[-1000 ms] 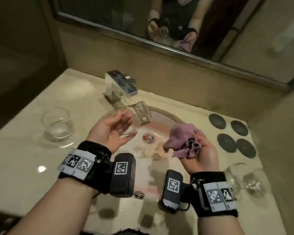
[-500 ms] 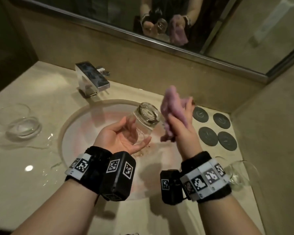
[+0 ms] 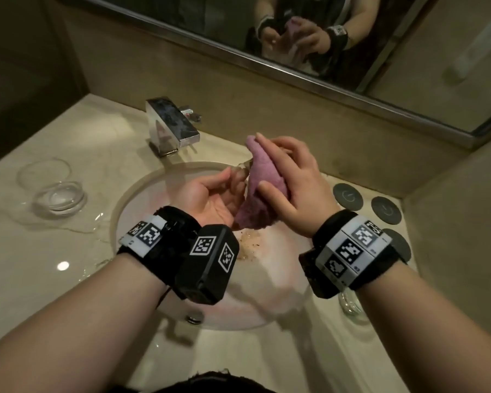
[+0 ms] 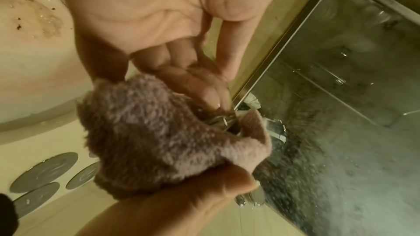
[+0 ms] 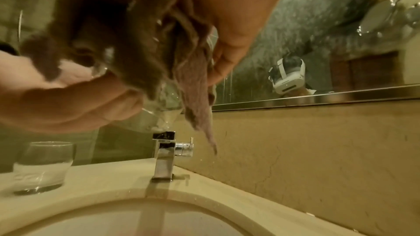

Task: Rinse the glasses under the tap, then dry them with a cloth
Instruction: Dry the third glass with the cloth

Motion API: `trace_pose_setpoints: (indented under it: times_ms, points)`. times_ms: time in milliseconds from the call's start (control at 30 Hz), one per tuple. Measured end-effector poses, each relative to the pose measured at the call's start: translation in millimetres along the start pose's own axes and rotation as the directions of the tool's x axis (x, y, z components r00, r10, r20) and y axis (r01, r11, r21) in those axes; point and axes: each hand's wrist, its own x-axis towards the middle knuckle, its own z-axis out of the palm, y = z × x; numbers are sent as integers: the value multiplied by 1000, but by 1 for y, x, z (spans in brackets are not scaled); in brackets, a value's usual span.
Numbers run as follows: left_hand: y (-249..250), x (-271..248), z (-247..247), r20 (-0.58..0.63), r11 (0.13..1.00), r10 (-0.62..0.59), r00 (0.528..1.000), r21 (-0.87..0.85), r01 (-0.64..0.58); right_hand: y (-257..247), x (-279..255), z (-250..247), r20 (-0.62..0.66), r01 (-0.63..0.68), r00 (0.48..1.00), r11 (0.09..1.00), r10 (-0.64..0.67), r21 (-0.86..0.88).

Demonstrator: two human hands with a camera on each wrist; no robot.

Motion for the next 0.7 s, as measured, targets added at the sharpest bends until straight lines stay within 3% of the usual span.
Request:
trace_pose_setpoints:
  times_ms: [200,367,467,533,567,633,700]
  points:
    - [4,-9,10,66,997,-13,998,76,8,-1,14,-2,-197,186,961,981,-193,-53]
    - [8,-14,16,173,984,51,984,160,-79,-10,21,1,-340,176,927,984,-161,14]
    - [8,-19,22,262,941,95,960,291,-173,-21,21,5,-354,54,935,994,-16,99]
    - [7,-18,28,278,877,169,946,396,-273,-29,28,9,-336,-119,919,958,205,261]
    - [7,-16,31,268,805,245,932,479,-350,-32,33,10,-291,-221,892,894,347,389]
    - [11,-13,35,301,608,365,881,639,-470,-34,45,9,-144,-350,818,680,557,644]
    - [16,-10,37,371,487,368,853,705,-517,-33,50,3,-47,-382,781,536,623,753]
